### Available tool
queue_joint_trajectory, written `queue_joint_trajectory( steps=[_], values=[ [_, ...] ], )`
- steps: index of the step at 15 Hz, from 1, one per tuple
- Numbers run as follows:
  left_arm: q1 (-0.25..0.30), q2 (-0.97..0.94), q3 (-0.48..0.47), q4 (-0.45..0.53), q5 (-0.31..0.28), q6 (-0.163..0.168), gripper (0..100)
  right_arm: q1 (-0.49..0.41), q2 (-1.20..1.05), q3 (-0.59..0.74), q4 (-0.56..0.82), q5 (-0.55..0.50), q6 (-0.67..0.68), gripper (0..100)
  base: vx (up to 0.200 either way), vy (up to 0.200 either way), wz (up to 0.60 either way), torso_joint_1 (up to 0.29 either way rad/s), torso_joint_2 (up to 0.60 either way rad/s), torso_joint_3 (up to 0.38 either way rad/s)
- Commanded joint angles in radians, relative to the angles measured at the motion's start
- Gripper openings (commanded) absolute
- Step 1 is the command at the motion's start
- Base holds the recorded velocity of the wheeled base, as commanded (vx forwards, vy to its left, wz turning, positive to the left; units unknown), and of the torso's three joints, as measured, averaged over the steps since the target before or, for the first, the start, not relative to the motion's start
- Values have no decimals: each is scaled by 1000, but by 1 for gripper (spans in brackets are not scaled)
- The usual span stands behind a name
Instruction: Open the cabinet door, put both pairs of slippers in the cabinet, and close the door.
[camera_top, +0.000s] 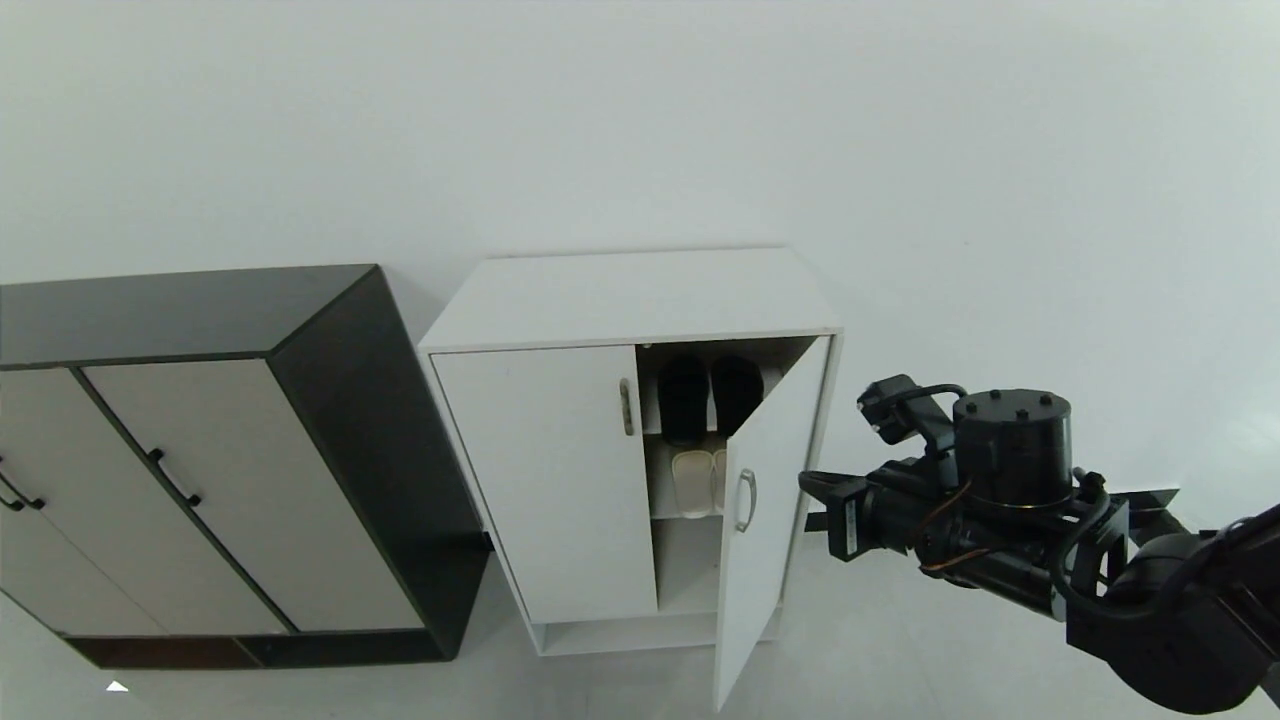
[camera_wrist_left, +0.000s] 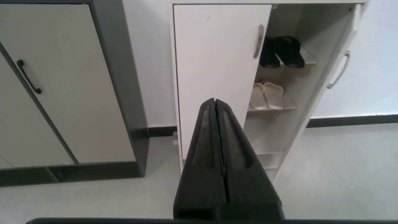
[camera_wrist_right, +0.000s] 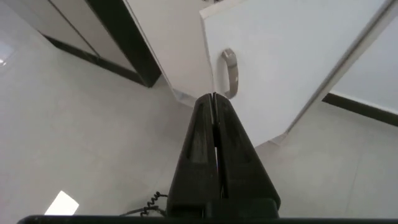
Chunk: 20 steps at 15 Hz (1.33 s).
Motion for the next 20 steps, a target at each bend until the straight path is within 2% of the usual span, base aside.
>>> queue_joint_trajectory(
  steps=[1, 3, 7, 13, 20],
  values=[
    [0, 0, 0, 0, 1, -1, 0, -9, 7, 17, 0, -1, 0, 0, 200, 0, 0, 17, 2, 2],
    [0, 0, 0, 0, 1, -2, 0, -10, 8, 19, 0, -3, 0, 0, 200, 0, 0, 5, 2, 5],
    [0, 0, 0, 0, 1, -4, 0, -23, 59, -6, -14, -4, -1, 0, 0, 0, 0, 0, 0, 0],
    [0, 0, 0, 0, 1, -4, 0, -79, 209, -165, -40, -4, -1, 0, 0, 0, 0, 0, 0, 0],
    [0, 0, 0, 0, 1, -4, 0, -89, 336, -335, -37, -4, -3, 0, 0, 0, 0, 0, 0, 0]
  ],
)
